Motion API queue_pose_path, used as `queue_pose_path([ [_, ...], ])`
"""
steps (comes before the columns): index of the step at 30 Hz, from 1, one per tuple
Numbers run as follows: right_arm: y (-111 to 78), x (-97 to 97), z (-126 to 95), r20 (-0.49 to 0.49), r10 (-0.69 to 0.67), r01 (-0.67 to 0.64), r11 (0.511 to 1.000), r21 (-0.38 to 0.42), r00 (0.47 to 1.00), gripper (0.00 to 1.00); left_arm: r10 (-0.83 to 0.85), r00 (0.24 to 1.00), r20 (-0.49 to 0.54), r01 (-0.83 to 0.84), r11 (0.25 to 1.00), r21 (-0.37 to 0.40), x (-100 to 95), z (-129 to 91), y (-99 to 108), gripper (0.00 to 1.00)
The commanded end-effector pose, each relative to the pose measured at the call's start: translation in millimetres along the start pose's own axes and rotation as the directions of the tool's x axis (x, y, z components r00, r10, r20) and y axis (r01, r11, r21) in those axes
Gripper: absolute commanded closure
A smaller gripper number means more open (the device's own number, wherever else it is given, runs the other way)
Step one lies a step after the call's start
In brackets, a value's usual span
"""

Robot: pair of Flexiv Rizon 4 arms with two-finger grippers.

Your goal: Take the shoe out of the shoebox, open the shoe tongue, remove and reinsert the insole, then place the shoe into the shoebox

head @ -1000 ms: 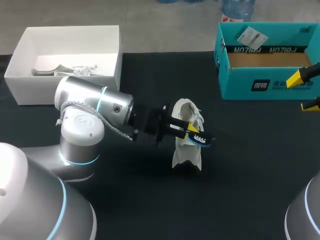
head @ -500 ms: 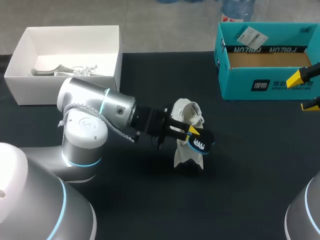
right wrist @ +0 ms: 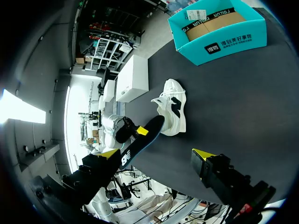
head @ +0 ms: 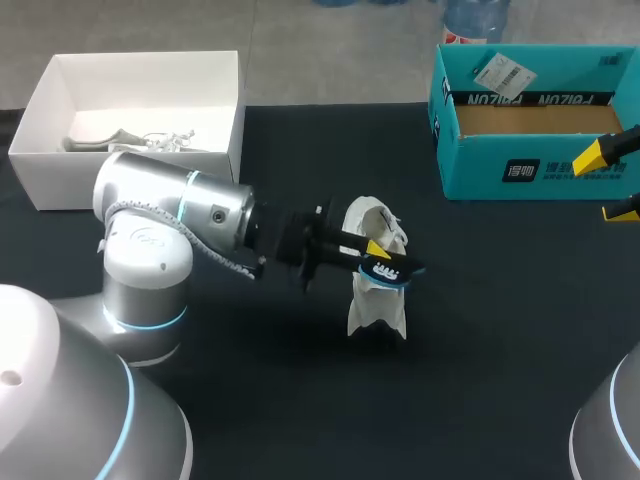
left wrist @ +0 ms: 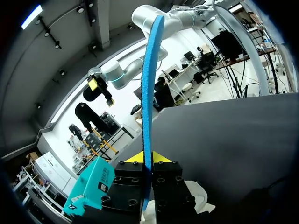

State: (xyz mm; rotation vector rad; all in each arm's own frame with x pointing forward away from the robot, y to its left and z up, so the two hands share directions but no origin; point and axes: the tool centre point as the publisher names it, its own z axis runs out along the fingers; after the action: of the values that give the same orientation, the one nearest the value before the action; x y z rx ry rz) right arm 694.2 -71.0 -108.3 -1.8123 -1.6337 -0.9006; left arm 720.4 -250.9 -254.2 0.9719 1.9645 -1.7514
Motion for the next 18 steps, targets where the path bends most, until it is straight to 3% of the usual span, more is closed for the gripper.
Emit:
queue_pose_path([
  [1,-0.5,-0.2,0.5,0.002,0.001,-0.001,1.0,-0.001,1.0,0.0,-0.012,1.0,0.007,0.012,1.0,-0.001,3.3,5.8,3.0,1.0],
  [11,-0.5,-0.2,0.5,0.002,0.001,-0.001,1.0,-0.001,1.0,0.0,-0.04,0.999,-0.006,0.04,0.999,-0.026,7.6,26.0,26.2,1.0],
  [18,-0.5,-0.2,0.5,0.002,0.001,-0.001,1.0,-0.001,1.0,0.0,-0.045,0.999,-0.004,0.045,0.999,-0.026,7.3,26.7,26.5,1.0],
])
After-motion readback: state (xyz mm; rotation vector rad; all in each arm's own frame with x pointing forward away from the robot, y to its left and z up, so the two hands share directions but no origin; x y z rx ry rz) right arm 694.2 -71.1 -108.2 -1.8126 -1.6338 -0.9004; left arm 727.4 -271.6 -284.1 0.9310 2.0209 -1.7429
